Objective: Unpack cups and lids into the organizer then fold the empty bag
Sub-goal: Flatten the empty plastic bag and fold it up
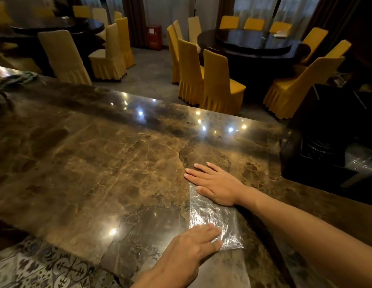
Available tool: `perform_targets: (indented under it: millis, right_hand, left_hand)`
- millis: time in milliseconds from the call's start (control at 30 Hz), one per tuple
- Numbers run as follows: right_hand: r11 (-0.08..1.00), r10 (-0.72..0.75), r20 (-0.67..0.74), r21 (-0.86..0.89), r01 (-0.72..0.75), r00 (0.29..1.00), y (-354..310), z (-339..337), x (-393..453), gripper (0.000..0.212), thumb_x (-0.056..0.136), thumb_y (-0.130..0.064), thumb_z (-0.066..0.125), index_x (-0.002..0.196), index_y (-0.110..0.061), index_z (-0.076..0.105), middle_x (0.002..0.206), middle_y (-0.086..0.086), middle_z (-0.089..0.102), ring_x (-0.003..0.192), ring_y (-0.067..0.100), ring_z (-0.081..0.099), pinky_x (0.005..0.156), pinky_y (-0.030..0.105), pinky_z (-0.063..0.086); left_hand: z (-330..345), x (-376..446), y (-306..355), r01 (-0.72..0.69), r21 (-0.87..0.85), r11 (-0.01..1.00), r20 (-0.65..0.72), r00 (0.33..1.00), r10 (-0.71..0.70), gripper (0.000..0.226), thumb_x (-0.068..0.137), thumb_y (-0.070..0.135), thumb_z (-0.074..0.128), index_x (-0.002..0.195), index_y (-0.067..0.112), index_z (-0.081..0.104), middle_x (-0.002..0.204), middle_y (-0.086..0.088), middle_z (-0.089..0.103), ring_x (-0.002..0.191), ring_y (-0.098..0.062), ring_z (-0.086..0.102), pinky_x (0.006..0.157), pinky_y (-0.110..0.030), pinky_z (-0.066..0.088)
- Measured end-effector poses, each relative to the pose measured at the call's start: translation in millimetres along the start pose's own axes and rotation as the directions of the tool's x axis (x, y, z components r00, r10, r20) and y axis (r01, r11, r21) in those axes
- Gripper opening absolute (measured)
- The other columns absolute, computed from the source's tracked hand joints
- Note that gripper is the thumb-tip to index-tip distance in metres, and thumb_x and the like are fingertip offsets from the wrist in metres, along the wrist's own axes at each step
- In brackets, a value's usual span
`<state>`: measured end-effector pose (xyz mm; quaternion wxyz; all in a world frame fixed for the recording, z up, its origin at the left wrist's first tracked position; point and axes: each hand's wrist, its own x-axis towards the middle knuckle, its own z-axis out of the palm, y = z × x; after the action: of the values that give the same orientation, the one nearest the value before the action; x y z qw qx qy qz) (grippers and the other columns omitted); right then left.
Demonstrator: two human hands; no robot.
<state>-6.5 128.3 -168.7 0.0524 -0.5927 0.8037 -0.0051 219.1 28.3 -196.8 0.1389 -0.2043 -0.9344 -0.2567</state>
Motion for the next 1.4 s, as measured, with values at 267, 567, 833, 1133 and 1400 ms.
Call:
perform_targets:
  millis: [267, 567, 833, 1133, 1400]
  right_hand:
    - [0.801, 0.533, -0.239, 0.452, -0.393, 0.812, -13.2, -18.5, -12.6, 0.038, 0.102, -0.028, 0.043, 0.136, -0.017, 0.056, 0.149, 0.002, 0.05, 0.141, 0.019, 0.04, 0.115, 0.044, 0.034]
    - [-0.626, 0.676, 0.623, 0.767, -0.139, 0.394, -66.9, -39.3, -123.3, 0.016, 0.096, -0.016, 0.055, 0.112, -0.013, 0.055, 0.114, 0.011, 0.062, 0.078, 0.037, 0.075, 0.061, 0.044, 0.06]
    - [-0.136, 0.781, 0.402, 0.857, -0.498, 0.478, -91.9, -44.4, -101.5, 0.019, 0.086, -0.02, 0.072, 0.085, -0.01, 0.057, 0.074, 0.015, 0.05, 0.059, 0.02, 0.047, 0.046, 0.025, 0.042]
    - [-0.214, 0.807, 0.293, 0.954, -0.21, 0.512, -105.1, -42.0, -136.3, 0.01, 0.082, 0.004, 0.064, 0.087, -0.005, 0.066, 0.073, 0.008, 0.063, 0.058, 0.014, 0.058, 0.053, 0.027, 0.047]
    - [-0.286, 0.873, 0.221, 0.954, 0.088, 0.434, -134.5, -31.1, -287.0, 0.019, 0.087, -0.006, 0.07, 0.1, -0.019, 0.071, 0.103, 0.015, 0.076, 0.081, 0.032, 0.07, 0.06, 0.033, 0.053]
  left_hand:
    - [-7.5, 11.4, 21.5, 0.123, 0.101, 0.987, -0.009, 0.992, -0.123, 0.016, 0.099, 0.032, 0.048, 0.102, 0.031, 0.064, 0.128, 0.02, 0.059, 0.116, -0.004, 0.057, 0.067, -0.028, 0.057]
    - [-2.1, 13.5, 11.7, 0.219, -0.067, 0.973, -0.172, 0.958, -0.227, 0.015, 0.088, 0.027, 0.066, 0.1, 0.036, 0.066, 0.116, 0.028, 0.061, 0.102, 0.008, 0.059, 0.062, -0.018, 0.054]
    - [-7.2, 17.2, 15.8, 0.251, -0.282, 0.926, -0.209, 0.926, -0.315, 0.032, 0.079, -0.002, 0.071, 0.091, 0.028, 0.073, 0.109, 0.023, 0.07, 0.103, 0.006, 0.062, 0.083, -0.013, 0.05]
    - [-22.1, 29.1, 30.5, 0.516, -0.737, 0.437, -0.093, 0.563, -0.821, 0.039, 0.083, 0.005, 0.076, 0.113, 0.027, 0.065, 0.119, 0.009, 0.063, 0.106, -0.01, 0.064, 0.086, -0.02, 0.051]
    - [18.9, 77.8, 122.3, 0.571, -0.818, -0.065, 0.455, 0.574, -0.681, 0.045, 0.067, 0.026, 0.086, 0.105, 0.007, 0.071, 0.083, -0.005, 0.075, 0.076, -0.016, 0.067, 0.062, -0.026, 0.053]
